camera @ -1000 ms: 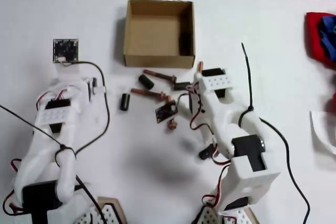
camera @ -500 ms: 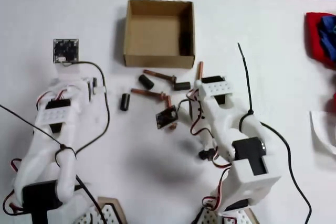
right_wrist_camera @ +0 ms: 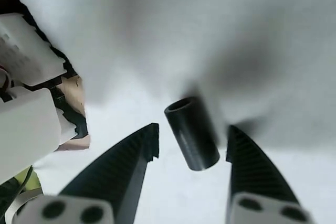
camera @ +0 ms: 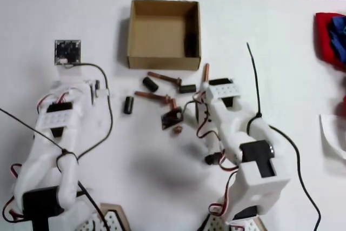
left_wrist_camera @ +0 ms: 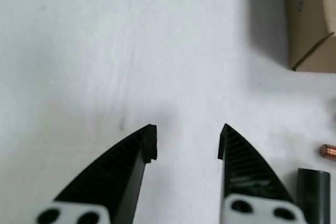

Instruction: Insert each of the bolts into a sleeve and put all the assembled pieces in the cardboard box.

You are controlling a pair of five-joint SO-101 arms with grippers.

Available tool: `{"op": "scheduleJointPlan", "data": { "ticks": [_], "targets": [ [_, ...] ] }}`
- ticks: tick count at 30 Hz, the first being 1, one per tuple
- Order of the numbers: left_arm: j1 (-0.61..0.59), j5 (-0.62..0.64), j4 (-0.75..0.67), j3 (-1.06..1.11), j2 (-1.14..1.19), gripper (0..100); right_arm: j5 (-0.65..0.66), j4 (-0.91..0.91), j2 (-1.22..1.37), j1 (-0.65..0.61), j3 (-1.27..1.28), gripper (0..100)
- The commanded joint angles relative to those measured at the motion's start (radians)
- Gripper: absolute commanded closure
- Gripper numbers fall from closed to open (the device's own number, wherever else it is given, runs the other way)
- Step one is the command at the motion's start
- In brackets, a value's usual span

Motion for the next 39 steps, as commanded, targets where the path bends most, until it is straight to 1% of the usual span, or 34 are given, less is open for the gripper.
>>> {"op": "scheduleJointPlan", "data": {
  "ticks": [1, 3, 6, 7, 9, 11, 15, 18, 24, 28, 34, 39],
  "targets": [
    [-0.006, 0.003, -0.018, -0.002, -0.006, 79, -0.023, -0.025, 0.048, 0.015, -0.015, 77.2],
    [-0.006, 0.003, -0.018, -0.002, -0.006, 79, -0.025, -0.042, 0.048, 0.015, -0.015, 78.8],
    [-0.006, 0.003, -0.018, -0.002, -0.006, 79, -0.029, -0.045, 0.048, 0.015, -0.023, 88.2],
    [-0.006, 0.003, -0.018, -0.002, -0.006, 79, -0.048, -0.050, 0.048, 0.016, -0.031, 90.9],
    [-0.006, 0.003, -0.020, -0.002, -0.006, 79, -0.101, -0.067, 0.050, 0.022, -0.064, 93.2],
    [-0.006, 0.003, -0.020, -0.002, -0.006, 79, -0.147, -0.102, 0.050, 0.024, -0.104, 93.1],
    [-0.006, 0.003, -0.020, -0.002, -0.006, 79, -0.193, -0.108, 0.050, 0.013, -0.189, 92.6],
    [-0.006, 0.003, -0.018, -0.002, -0.006, 79, -0.226, -0.104, 0.050, 0.016, -0.224, 89.1],
    [-0.006, 0.002, -0.017, -0.002, -0.006, 79, -0.235, -0.042, 0.050, 0.025, -0.227, 81.1],
    [-0.006, 0.002, -0.017, -0.002, -0.006, 79, -0.236, -0.044, 0.061, 0.042, -0.227, 82.0],
    [-0.008, 0.002, -0.017, -0.002, -0.008, 79, -0.238, -0.028, 0.163, 0.094, -0.233, 82.5],
    [-0.008, 0.002, -0.017, -0.002, -0.008, 79, -0.238, -0.001, 0.166, 0.099, -0.238, 82.7]
  ]
}}
